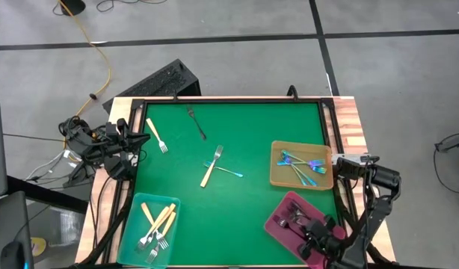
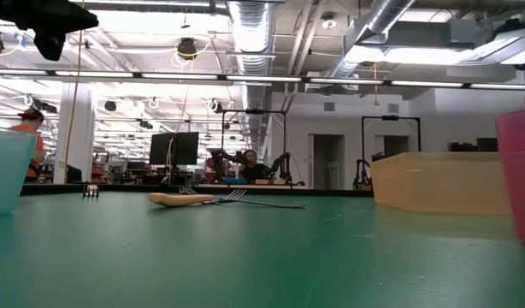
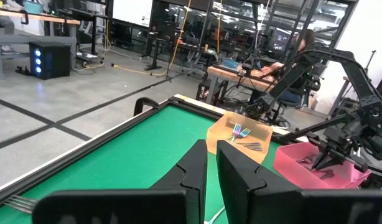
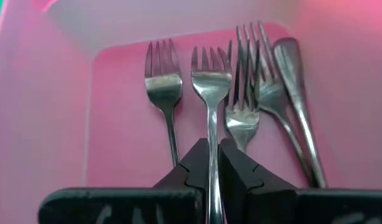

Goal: Sort silverware by color (type)
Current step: Put the black fork into the pink bin, then put the yellow fork into the blue bin

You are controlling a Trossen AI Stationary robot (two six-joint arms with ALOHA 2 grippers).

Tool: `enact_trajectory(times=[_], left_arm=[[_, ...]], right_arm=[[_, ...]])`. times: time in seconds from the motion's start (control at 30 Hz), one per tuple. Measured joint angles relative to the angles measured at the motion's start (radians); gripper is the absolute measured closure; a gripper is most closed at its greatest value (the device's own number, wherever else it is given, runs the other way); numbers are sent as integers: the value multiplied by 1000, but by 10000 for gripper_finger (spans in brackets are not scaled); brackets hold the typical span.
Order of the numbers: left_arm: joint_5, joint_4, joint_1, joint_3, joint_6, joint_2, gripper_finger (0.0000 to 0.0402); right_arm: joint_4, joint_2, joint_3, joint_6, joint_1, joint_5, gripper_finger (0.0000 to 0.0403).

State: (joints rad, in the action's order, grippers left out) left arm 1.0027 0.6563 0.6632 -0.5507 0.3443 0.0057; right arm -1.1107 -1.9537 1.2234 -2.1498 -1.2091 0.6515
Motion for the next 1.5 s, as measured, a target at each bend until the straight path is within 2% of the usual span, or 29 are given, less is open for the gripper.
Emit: enact_trajectory(times=[0.1,0.3,0.7,0.8,1.07,1.13,1.33,1.5], left_arm=[[0,0,0,0,0,0,379],[0,0,0,0,0,0,379],[0,0,0,0,0,0,379],[0,0,0,0,0,0,379],[0,0,0,0,0,0,379],[0,0,0,0,0,0,379],[1,0,0,0,0,0,379],[5,0,0,0,0,0,379]], right_arm=[[51,0,-23,8,0,-5,349],[69,0,-37,20,9,-97,342],[53,3,-24,53,9,-100,341],[-40,3,25,62,13,-97,340],[-425,4,210,83,31,-92,340],[-461,5,248,90,42,-76,340],[-455,70,271,186,118,95,340],[-457,110,287,409,217,201,340]])
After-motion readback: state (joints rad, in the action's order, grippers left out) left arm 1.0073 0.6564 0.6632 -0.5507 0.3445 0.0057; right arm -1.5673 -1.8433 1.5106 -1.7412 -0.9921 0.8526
